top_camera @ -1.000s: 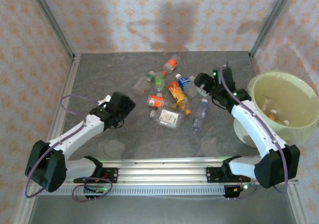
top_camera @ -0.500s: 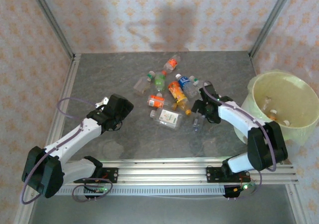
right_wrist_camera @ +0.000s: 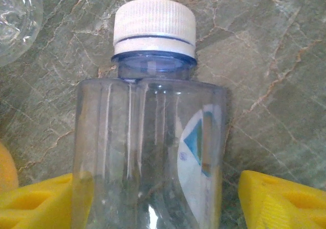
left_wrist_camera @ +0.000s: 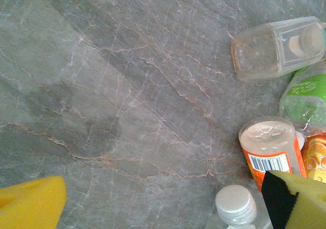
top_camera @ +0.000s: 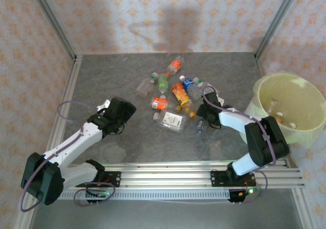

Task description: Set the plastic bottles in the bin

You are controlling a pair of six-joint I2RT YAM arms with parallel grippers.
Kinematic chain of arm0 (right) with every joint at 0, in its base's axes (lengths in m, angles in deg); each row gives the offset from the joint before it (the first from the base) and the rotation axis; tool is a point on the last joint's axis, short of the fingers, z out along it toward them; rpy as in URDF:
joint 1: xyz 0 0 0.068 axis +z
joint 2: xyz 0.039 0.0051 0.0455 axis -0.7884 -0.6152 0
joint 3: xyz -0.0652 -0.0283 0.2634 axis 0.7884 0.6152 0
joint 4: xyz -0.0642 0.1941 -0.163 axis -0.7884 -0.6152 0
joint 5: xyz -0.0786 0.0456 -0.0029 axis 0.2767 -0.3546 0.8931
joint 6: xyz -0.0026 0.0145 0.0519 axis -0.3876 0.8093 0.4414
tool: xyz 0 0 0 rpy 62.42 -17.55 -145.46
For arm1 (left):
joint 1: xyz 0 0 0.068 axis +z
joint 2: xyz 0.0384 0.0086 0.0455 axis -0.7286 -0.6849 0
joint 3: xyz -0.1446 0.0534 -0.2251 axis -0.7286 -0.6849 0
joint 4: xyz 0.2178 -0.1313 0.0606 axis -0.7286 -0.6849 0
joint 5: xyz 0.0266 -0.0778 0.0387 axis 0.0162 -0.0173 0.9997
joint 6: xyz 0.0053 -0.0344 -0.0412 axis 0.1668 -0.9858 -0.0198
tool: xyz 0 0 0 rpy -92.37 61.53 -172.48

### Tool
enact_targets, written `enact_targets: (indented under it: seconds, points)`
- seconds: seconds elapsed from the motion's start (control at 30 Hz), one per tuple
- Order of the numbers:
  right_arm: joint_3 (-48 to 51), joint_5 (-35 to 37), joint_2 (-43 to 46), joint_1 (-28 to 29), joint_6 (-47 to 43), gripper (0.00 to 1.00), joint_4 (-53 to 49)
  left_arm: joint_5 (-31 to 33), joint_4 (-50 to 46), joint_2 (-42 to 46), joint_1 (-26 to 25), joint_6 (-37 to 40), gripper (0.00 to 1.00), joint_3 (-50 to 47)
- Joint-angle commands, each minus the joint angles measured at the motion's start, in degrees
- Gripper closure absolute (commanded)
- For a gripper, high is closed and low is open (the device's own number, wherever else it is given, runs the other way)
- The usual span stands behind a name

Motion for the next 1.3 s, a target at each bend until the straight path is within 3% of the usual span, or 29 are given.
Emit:
enact_targets:
  seconds: [0.0,0.2,0.6,0.87,1.13,1.27]
  points:
    - [1.0,3.7,-0.1,0.3,-0.3,0.32,3.2,0.5,0.7,0.5,0.5,-0.3,0.00,-0.7]
    - [0.8,5.8,4.2,0.4,-1.7,0.47,1.9,-0.4,1.7,-0.9,0.5,0.6,0.00,0.1]
    - [-3.8,8.1,18.9,0.4,-6.0,0.63,1.1,0.5,4.5,-4.3,0.4,-1.3,0.00,1.5]
    - [-15.0,4.1,23.3,0.3,-9.4,0.65,-0.5,0.3,3.4,-5.5,0.3,-0.1,0.00,2.5]
    - [-29.9,13.9,27.6,-2.0,-21.3,0.65,-15.0,-0.4,2.0,-9.1,0.2,-1.3,0.00,5.1]
    - [-32.9,13.1,29.9,-6.7,-26.1,0.66,-17.1,-0.2,2.7,-9.7,-0.1,-1.5,0.00,5.8]
